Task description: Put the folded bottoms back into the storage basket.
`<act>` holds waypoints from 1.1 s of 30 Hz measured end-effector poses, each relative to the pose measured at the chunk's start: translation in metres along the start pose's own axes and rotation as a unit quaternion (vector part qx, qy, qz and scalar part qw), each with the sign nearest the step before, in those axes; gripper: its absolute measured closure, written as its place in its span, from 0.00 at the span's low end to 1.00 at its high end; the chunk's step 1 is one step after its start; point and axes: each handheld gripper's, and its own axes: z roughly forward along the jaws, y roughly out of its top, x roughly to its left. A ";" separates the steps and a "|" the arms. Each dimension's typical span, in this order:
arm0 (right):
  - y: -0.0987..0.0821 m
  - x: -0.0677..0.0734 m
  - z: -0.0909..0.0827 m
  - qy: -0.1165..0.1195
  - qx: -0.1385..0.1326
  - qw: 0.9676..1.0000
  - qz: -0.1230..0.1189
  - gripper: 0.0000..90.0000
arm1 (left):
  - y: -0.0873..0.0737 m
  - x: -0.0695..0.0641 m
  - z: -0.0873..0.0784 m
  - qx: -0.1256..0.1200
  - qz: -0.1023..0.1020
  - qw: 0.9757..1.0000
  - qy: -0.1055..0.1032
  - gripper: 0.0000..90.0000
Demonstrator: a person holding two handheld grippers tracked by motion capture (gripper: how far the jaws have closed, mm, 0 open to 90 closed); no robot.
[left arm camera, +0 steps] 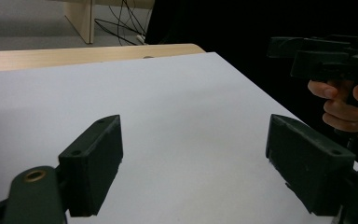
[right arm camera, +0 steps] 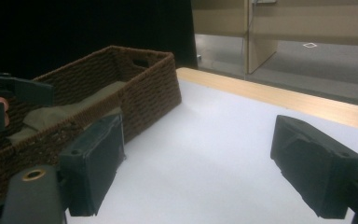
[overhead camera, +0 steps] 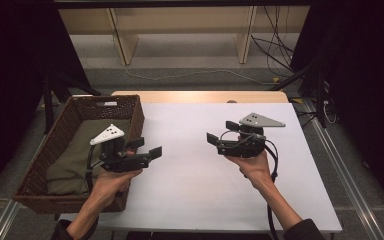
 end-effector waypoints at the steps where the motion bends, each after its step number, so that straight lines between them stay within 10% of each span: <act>1: -0.002 0.000 -0.001 -0.001 -0.001 1.000 -0.003 0.20 | -0.001 -0.001 0.001 0.000 0.001 1.000 -0.002 0.21; 33: -0.039 0.001 -0.030 -0.014 -0.002 1.000 -0.001 0.19 | -0.029 -0.020 0.020 -0.016 0.049 0.998 -0.021 0.20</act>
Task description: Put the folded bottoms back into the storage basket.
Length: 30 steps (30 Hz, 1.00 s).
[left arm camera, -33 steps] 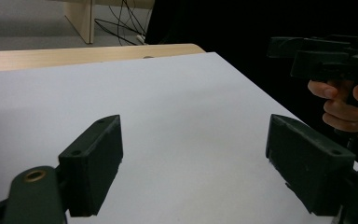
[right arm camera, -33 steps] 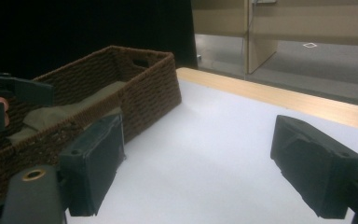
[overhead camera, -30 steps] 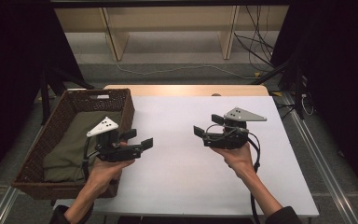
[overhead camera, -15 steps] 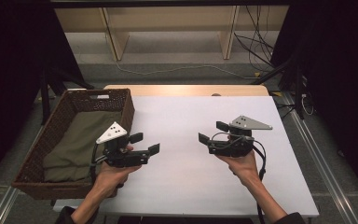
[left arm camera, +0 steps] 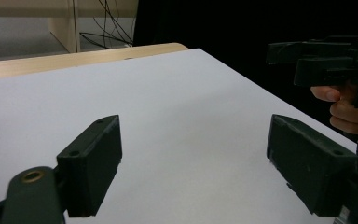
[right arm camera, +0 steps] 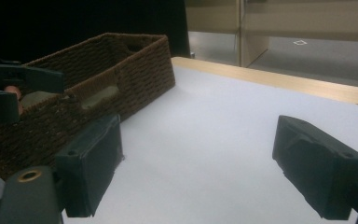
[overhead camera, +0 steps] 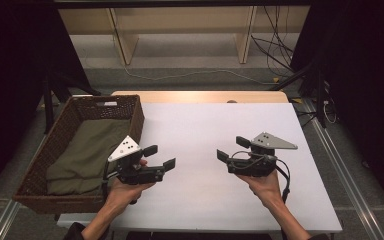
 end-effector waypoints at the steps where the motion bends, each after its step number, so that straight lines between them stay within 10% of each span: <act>1: -0.001 0.000 -0.001 -0.001 0.001 1.000 0.000 0.19 | -0.001 0.000 0.000 0.002 0.005 1.000 -0.002 0.20; 10: -0.011 0.000 -0.009 -0.006 -0.005 1.000 -0.003 0.18 | -0.007 -0.006 0.003 0.003 0.033 0.999 0.000 0.19; 30: -0.030 0.003 -0.021 -0.009 0.007 1.000 -0.001 0.17 | -0.023 -0.009 0.012 0.021 0.019 1.000 -0.014 0.18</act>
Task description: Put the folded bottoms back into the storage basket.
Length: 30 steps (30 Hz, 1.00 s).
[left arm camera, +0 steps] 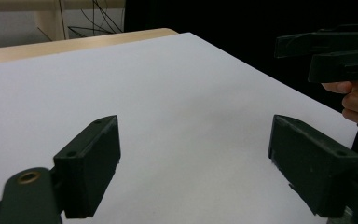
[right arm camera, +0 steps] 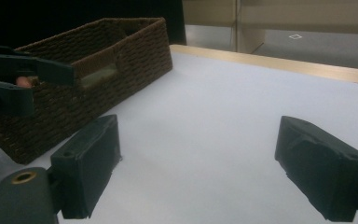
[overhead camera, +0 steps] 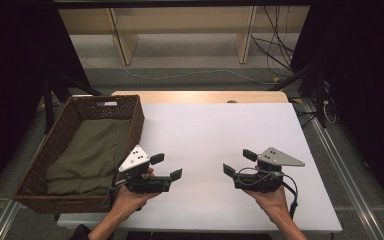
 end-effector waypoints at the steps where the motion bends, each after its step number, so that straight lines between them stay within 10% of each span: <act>1: 0.000 0.000 0.000 -0.002 0.000 1.000 -0.001 0.17 | -0.001 0.000 0.000 0.001 0.003 1.000 0.001 0.19; 30: -0.008 -0.001 -0.005 -0.010 0.001 1.000 0.002 0.17 | -0.003 0.001 -0.002 -0.011 0.005 1.000 0.007 0.18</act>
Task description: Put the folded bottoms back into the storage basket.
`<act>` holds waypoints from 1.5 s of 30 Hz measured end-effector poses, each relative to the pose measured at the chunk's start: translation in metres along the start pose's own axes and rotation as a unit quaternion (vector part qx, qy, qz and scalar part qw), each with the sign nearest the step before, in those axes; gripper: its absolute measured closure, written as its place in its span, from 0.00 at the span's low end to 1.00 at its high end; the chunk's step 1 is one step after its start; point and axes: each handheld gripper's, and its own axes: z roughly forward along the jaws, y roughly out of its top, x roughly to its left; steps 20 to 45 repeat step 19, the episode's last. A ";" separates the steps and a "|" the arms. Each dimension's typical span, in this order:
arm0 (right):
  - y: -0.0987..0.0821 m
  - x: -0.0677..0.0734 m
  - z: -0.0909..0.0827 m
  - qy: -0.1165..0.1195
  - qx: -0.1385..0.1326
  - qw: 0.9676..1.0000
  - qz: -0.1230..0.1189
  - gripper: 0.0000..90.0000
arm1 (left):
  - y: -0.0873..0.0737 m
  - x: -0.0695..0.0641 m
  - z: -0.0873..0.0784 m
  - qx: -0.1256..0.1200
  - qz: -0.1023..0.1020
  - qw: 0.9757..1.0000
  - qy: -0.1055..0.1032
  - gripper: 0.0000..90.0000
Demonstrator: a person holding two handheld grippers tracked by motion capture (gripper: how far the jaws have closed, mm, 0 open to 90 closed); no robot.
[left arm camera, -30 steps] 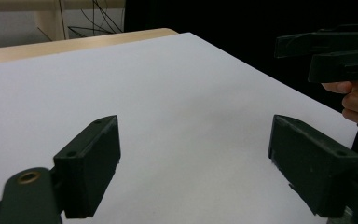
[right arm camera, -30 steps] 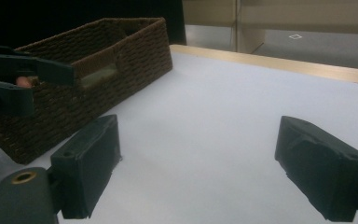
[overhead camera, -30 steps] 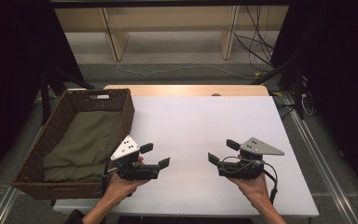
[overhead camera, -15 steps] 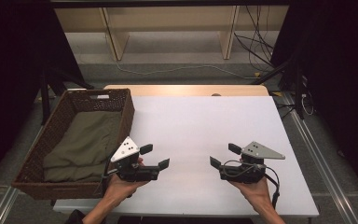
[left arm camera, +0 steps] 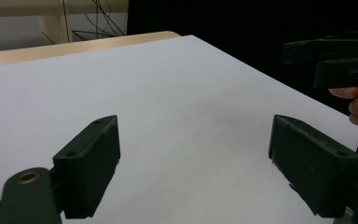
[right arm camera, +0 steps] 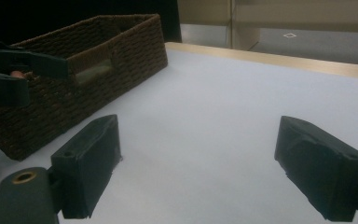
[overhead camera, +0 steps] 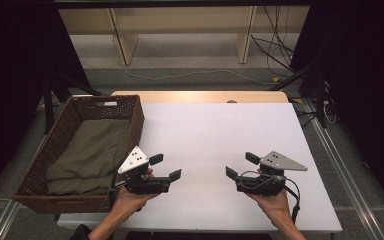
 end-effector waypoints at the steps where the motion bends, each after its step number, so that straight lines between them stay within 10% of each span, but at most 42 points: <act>1: 0.000 0.000 0.000 0.001 0.000 1.000 0.000 0.17 | 0.000 0.000 0.000 0.000 0.000 1.000 0.000 0.18; 45: 0.000 0.001 0.001 0.001 0.001 1.000 -0.003 0.17 | 0.000 0.000 -0.001 -0.006 -0.002 1.000 0.002 0.18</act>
